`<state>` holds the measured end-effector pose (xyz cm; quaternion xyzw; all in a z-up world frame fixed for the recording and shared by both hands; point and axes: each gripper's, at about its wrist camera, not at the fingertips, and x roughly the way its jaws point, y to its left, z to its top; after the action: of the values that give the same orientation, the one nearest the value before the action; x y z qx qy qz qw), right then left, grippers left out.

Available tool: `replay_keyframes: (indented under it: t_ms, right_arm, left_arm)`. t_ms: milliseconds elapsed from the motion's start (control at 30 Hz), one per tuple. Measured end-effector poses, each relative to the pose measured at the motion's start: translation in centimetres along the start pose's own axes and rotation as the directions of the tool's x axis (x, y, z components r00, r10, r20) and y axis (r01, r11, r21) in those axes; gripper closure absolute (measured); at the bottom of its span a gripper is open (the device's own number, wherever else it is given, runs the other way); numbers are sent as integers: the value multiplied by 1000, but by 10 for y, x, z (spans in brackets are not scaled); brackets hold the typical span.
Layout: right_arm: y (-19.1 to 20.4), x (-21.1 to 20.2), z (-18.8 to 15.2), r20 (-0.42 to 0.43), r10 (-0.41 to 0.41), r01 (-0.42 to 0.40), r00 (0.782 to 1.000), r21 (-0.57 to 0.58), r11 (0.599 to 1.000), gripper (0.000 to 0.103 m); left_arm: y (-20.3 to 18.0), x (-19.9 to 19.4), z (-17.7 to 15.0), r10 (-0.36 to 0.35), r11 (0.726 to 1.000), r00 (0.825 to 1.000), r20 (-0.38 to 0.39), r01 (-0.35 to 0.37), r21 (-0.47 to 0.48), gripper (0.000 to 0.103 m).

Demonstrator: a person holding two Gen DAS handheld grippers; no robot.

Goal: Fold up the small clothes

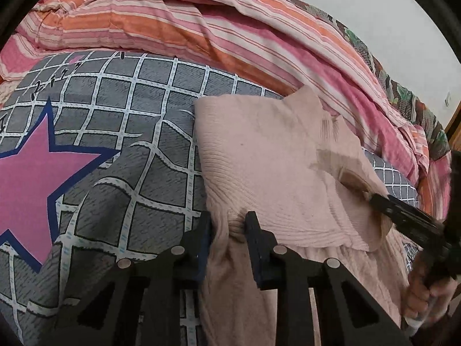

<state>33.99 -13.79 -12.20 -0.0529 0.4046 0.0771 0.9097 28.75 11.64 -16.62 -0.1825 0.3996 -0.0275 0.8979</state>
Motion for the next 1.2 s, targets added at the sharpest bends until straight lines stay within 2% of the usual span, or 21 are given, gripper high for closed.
replay_keyframes:
  t_ms: [67,167,300,400,567,667,733,767,833,967,1033,1100,1133,1200]
  right_arm:
    - [4,18,5,-48,-33,31,998,-34,999,49]
    - [0,29,6,-73,-52,49,996,-40,998,74]
    - [-37,7,2,-30,1,1,1000,56,998,72]
    - [-65,-3,-10,-39,10,-6,999,98,995,66]
    - [-108,-5,-38,-70,86,-69,994,215,974,66]
    - [-120,0,-46,-83,140,-116,987,250,961,70]
    - [-120,0,-48,-69,144,-123,987,244,962,78]
    - [-118,1,-47,-68,144,-124,987,237,963,89]
    - [-111,3,-44,-62,152,-136,986,204,969,93]
    - [-103,-8,-35,17,143,-144,990,138,980,97]
    - [-102,-14,-28,76,144,-152,987,113,982,97]
    - [-104,-19,-24,131,148,-162,980,104,981,98]
    - [-106,-21,-23,159,153,-171,975,103,980,98]
    - [-108,-22,-20,207,153,-177,966,105,979,98]
  left_arm:
    - [-1,1,0,3,1000,1000,0,-3,5,80]
    - [-1,0,1,1,1000,1000,2,-1,5,80]
    - [0,1,1,-3,1000,1000,-2,3,1,80]
    - [0,1,1,-1,1000,1000,-4,1,3,80]
    - [3,3,4,-20,1000,1000,-14,20,-7,80]
    - [6,4,5,-32,999,999,-14,32,-21,79]
    - [7,5,7,-40,999,999,-13,40,-30,79]
    - [7,6,7,-41,999,999,-13,40,-33,78]
    - [8,8,11,-45,998,999,-14,45,-48,78]
    - [9,11,14,-58,996,998,-6,58,-65,78]
    - [7,9,15,-61,996,998,13,62,-60,85]
    - [8,3,15,-78,995,996,45,81,-54,89]
    - [7,-3,15,-74,996,994,75,78,-53,89]
    - [6,-5,15,-56,997,995,88,60,-47,89]
